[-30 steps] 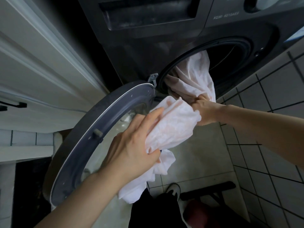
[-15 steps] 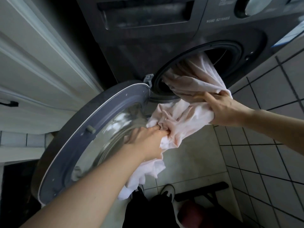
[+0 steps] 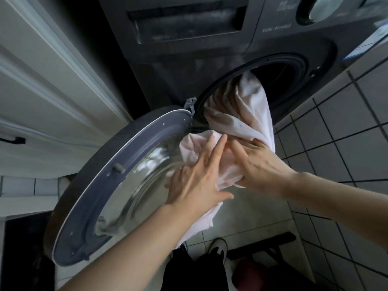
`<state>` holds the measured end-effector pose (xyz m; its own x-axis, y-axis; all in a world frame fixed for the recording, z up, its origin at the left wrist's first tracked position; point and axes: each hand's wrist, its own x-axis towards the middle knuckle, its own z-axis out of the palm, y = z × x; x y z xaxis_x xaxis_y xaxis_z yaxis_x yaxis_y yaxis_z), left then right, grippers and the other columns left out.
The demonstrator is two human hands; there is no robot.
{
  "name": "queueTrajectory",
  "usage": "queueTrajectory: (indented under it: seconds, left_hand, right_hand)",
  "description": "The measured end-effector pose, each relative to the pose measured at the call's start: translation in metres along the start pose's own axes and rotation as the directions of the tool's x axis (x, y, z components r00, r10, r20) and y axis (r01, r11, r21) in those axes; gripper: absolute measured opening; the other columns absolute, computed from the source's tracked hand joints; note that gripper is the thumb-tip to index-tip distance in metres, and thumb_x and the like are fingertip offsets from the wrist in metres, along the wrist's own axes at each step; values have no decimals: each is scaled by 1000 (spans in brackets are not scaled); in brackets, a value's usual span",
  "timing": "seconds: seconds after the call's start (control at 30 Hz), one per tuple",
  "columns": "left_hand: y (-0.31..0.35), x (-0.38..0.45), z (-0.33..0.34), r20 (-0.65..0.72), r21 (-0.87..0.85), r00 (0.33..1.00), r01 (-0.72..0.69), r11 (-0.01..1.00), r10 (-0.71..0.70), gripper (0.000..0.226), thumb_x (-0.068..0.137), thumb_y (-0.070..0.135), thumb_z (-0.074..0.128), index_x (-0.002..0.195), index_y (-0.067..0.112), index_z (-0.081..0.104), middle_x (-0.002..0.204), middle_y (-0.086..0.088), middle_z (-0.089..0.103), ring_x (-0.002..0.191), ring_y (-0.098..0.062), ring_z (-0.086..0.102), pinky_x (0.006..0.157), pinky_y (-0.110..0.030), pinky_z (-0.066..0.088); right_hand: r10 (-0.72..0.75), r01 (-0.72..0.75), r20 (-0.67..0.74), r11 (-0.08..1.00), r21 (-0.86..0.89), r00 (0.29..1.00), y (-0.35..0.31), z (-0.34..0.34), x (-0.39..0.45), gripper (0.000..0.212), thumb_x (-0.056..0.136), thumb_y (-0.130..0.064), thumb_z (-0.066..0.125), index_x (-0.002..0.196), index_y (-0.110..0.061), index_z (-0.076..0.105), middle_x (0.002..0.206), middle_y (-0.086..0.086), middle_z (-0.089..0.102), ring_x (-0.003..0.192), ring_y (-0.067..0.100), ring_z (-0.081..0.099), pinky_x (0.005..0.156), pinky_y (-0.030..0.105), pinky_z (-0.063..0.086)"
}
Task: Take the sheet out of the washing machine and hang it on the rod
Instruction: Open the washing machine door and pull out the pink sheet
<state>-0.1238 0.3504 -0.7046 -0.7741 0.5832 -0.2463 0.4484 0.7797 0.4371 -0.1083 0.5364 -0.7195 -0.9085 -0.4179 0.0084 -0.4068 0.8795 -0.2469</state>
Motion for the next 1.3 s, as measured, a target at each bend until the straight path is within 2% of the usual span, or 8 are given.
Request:
queueTrajectory:
  seconds: [0.13,0.3,0.6,0.77,0.97,1.1,1.2,1.3]
  left_hand:
    - [1,4,1,-144,-33,988,52,998,-56,93,65,57,72,140,35,21,143,6,42,103,-31,61,67,-40,50]
    - [-11,-3,-9,-317,37,947,-41,998,50,55,52,23,69,98,29,39,99,5,64,68,-33,62,44,-30,39]
    - [-27,-32,-36,-357,108,928,-70,992,104,52,47,17,65,80,31,27,76,7,52,49,-27,36,40,-25,31]
    - [-34,-38,-40,-357,80,928,-80,994,103,42,49,18,53,85,28,34,77,6,52,48,-33,44,36,-30,39]
    - [-44,-43,-45,-396,45,915,-72,996,84,48,46,12,64,78,26,31,72,6,38,48,-34,39,35,-31,38]
    - [-50,-44,-46,-453,44,881,-128,991,134,53,46,12,60,78,31,21,77,12,21,51,-27,29,37,-27,34]
    - [-53,-46,-45,-482,2,870,-114,994,100,48,49,15,60,76,31,24,73,9,28,52,-28,33,38,-31,37]
    - [-57,-46,-45,-486,-18,872,-71,997,53,50,52,16,67,77,30,26,69,8,37,50,-28,37,38,-31,38]
  right_hand:
    - [98,-56,-119,946,319,988,-29,-17,10,64,67,-17,74,107,-15,24,95,11,63,85,26,61,76,31,47]
    - [25,24,-191,968,249,981,-31,-28,4,68,72,-42,76,112,-13,29,113,3,61,106,21,60,87,46,45]
    - [-143,136,299,990,42,944,16,-27,39,94,69,-75,57,143,-33,16,150,-13,21,144,15,4,110,46,19]
    - [-180,209,424,978,-23,888,13,16,63,91,71,-68,56,142,-46,4,150,-17,22,143,22,3,107,48,21]
    - [-57,92,436,994,-61,898,21,49,62,72,75,-63,50,140,-39,31,146,-14,28,141,24,2,108,47,17]
    - [-43,60,421,998,-28,906,24,66,61,52,72,-53,47,116,-28,56,122,-9,52,127,26,27,101,48,26]
    - [0,18,347,999,-49,938,29,80,66,29,74,-41,58,97,-23,63,102,-12,59,115,26,39,94,45,31]
    - [93,-104,356,994,14,930,38,81,72,30,77,-33,64,106,-23,68,114,-12,60,123,24,35,98,36,23]
